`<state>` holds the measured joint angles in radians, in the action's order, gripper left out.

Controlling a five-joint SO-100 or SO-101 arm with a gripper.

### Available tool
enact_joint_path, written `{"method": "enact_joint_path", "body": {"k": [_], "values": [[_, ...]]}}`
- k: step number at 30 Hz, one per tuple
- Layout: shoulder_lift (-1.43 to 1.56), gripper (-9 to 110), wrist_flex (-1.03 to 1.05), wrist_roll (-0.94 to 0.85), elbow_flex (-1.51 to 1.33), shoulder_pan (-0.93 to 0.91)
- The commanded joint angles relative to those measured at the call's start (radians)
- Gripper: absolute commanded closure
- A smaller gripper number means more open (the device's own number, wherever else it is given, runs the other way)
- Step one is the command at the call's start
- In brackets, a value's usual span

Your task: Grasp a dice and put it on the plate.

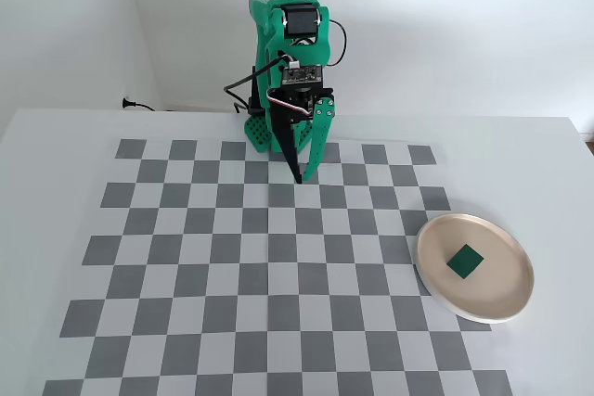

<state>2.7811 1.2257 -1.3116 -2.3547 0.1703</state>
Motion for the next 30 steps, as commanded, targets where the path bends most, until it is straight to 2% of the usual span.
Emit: {"method": "enact_joint_path", "body": {"k": [1, 8, 15, 18, 21, 24, 27, 30], "values": [[0.087, 106, -0.11, -0.014, -0.103, -0.095], [0.25, 106, -0.172, 0.003, -0.336, -0.127], [0.551, 106, -0.184, 0.031, -0.603, -0.141], [0.554, 106, -0.207, 0.069, -0.641, -0.166], [0.555, 106, -0.256, 0.192, -0.666, -0.175], [0.554, 106, -0.351, 0.518, -0.69, -0.166], [0.554, 106, -0.304, 0.557, -0.698, -0.183], [0.555, 106, -0.296, 0.749, -0.739, -0.169]]}}
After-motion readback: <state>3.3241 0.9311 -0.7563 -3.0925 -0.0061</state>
